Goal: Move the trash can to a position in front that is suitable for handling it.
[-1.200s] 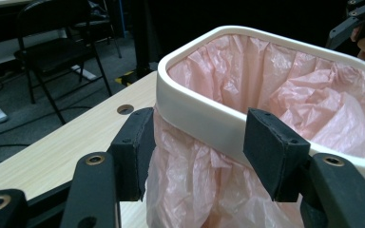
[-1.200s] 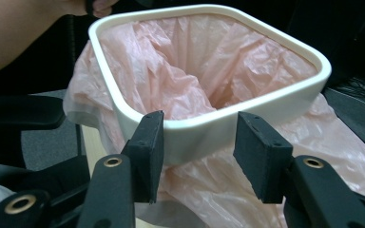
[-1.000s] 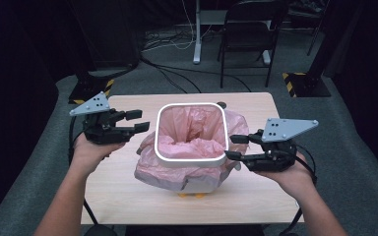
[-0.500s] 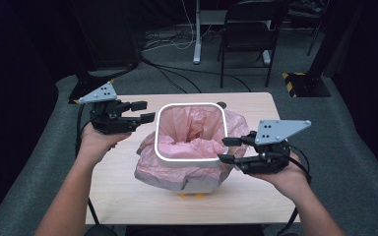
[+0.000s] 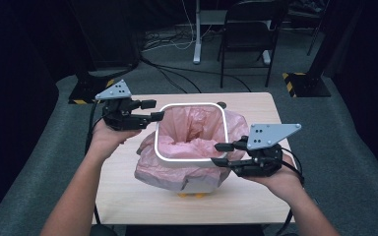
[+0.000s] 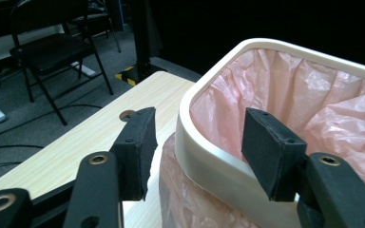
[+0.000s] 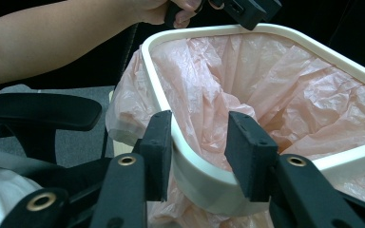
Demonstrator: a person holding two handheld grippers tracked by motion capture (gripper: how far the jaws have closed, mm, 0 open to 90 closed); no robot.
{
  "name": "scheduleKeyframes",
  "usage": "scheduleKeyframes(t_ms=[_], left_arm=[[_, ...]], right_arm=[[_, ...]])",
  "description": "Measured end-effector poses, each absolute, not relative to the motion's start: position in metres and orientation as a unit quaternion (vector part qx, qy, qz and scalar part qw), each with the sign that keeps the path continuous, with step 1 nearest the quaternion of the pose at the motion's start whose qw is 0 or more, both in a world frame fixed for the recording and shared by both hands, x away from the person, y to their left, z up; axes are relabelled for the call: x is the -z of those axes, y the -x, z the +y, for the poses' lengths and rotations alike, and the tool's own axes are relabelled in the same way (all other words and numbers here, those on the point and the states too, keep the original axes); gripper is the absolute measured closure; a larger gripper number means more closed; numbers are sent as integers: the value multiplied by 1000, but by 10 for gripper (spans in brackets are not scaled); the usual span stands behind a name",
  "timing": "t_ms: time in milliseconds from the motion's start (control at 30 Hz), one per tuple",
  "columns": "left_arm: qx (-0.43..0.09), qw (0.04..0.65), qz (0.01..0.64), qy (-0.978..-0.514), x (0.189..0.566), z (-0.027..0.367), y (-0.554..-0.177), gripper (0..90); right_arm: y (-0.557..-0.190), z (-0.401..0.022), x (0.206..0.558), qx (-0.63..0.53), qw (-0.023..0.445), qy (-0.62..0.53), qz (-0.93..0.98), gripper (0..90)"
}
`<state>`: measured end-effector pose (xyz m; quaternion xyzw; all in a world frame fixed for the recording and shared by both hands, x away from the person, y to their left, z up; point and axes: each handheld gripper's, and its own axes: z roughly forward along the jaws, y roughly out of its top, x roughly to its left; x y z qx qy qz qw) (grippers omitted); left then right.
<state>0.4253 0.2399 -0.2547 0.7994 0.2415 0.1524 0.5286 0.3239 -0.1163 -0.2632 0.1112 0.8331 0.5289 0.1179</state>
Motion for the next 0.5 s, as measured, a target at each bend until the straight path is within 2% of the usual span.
scheduleKeyframes(t_ms=[200, 500], left_arm=[[-147, 525, 242, -802, 258, 234, -431, 505], [-137, 523, 237, -807, 260, 227, -438, 552]], right_arm=[[-324, -113, 266, -531, 111, -106, 833, 656], [-326, -102, 267, -520, 102, -94, 843, 665]])
